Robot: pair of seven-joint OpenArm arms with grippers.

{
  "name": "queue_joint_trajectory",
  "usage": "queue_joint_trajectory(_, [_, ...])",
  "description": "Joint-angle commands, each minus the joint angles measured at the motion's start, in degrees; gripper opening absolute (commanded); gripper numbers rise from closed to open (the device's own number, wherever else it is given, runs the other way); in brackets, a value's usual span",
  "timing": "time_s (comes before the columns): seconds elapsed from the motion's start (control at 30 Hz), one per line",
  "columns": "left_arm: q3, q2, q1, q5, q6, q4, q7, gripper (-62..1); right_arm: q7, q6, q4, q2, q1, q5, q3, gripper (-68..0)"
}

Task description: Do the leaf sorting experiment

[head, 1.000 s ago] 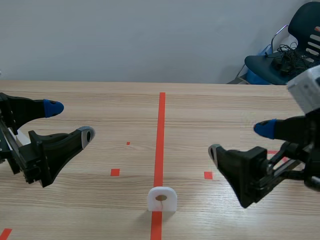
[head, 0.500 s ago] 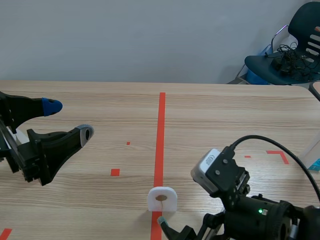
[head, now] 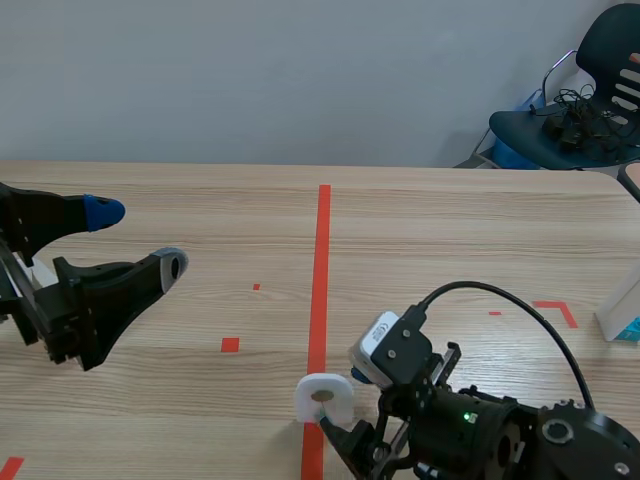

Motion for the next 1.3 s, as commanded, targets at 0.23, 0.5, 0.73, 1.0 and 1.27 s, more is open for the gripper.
queue_joint_trajectory(0.23, [-0.7,0.0,-0.2,-0.8,-0.1,0.1,-1.9,1.4,0.9,0.2,2.0,0.2,0.1,0.6,0.4,-62.8])
queue_joint_trajectory(0.5, [-0.7,0.0,-0.2,-0.8,-0.1,0.1,-1.9,1.4,0.4,0.5,9.9,0.7,-2.4,0.6,4.4,-62.9])
queue_joint_trajectory(0.73, [-0.7,0.0,-0.2,-0.8,-0.1,0.1,-2.1,1.4,-7.0,0.4,27.6,0.9,-13.1,8.6,18.6,-62.9])
queue_joint_trajectory(1.0, [-0.7,0.0,-0.2,-0.8,-0.1,0.1,-2.1,1.4,-13.8,-1.8,28.0,0.7,-16.2,18.3,35.2,-62.9])
queue_joint_trajectory(1.27, [-0.7,0.3,-0.2,-0.8,-0.1,0.1,-2.1,1.4,-13.8,-5.5,13.0,0.8,-8.0,18.4,40.2,-62.9])
